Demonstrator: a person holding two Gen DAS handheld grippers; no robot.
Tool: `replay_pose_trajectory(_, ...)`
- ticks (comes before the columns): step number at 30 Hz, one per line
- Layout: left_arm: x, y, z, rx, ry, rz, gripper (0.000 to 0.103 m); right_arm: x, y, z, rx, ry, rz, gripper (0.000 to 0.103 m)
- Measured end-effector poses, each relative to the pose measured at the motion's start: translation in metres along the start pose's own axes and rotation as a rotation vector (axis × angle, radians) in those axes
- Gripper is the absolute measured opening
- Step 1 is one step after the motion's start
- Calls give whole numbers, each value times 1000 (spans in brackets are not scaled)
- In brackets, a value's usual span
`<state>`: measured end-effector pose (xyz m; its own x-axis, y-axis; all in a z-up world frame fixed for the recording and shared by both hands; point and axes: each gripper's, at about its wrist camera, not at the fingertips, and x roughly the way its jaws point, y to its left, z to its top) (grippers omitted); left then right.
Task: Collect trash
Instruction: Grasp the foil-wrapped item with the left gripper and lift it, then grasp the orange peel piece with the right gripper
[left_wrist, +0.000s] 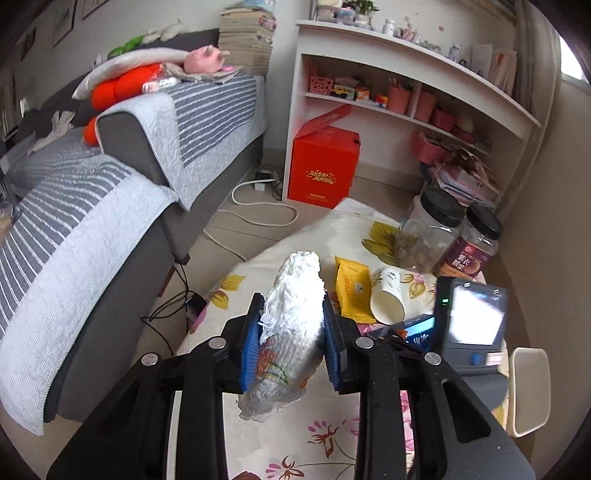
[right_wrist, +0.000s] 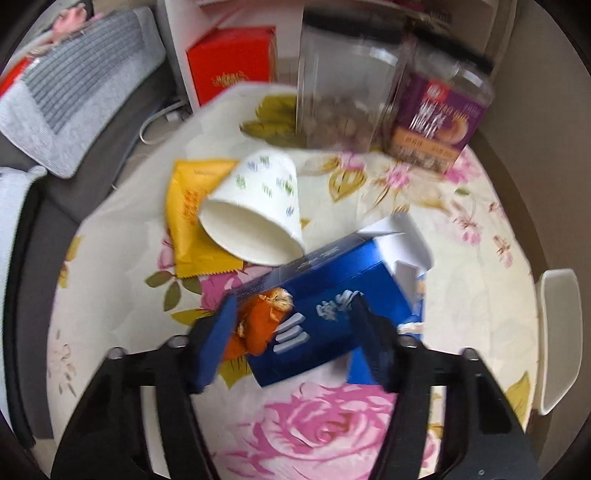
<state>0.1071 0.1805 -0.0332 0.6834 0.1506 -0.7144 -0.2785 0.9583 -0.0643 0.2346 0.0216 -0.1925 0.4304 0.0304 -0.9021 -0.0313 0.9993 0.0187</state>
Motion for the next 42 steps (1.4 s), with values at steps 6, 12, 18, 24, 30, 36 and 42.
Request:
replay_pose_trajectory(6,4,13,-2,-8,17,9,30,-3,11,-1,-33,-60,25,0)
replay_pose_trajectory(12,7,15,-5,-6,32,12,30,-37,7,-2,-36,-107,186,0)
replay_pose_trajectory(18,7,7,-8,17,30,12,30,-70,-4,-6,-73,-152,264,0)
replay_pose_trajectory(24,11,10,-11,14,51,11,30,-35,12,-29,-178,-21,244,12)
replay_pose_trajectory(30,14,22,-12,0,68,33,30,19,20,-52,-113,87,240,34)
replay_pose_trajectory(36,17,31,-11,-10,76,38,31,20,39,-45,-100,14,230,27)
replay_pose_trajectory(42,18,39,-12,-18,78,57,30,10,44,-46,-116,-1,256,15)
